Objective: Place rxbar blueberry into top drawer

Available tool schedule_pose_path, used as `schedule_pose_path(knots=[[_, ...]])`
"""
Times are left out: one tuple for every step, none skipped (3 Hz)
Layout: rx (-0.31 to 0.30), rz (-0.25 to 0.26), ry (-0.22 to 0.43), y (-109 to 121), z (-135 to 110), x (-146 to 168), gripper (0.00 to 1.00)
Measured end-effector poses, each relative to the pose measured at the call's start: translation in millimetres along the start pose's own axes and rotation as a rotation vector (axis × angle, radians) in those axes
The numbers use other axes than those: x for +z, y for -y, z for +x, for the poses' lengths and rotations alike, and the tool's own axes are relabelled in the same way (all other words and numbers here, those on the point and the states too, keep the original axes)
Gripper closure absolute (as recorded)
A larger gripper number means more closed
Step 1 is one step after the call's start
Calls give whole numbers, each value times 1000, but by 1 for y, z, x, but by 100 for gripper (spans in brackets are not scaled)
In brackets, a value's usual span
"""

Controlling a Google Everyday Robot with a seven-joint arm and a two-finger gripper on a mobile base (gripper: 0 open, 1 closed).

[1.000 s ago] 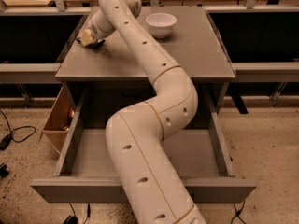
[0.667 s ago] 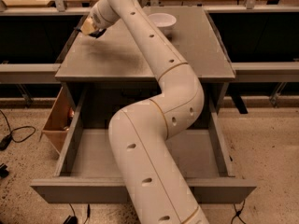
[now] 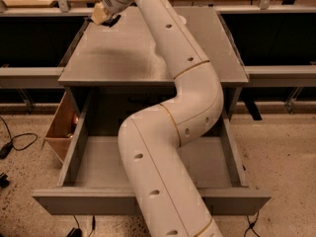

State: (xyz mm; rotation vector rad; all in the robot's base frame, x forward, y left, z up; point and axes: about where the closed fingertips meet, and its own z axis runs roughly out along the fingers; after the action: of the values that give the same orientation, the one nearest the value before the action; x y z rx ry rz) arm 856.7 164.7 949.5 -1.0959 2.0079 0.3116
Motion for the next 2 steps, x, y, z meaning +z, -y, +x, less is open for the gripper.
schedule_pose_path(knots=[[2, -2, 1, 0, 0, 2, 100], [4, -9, -9, -2, 3, 4, 100]])
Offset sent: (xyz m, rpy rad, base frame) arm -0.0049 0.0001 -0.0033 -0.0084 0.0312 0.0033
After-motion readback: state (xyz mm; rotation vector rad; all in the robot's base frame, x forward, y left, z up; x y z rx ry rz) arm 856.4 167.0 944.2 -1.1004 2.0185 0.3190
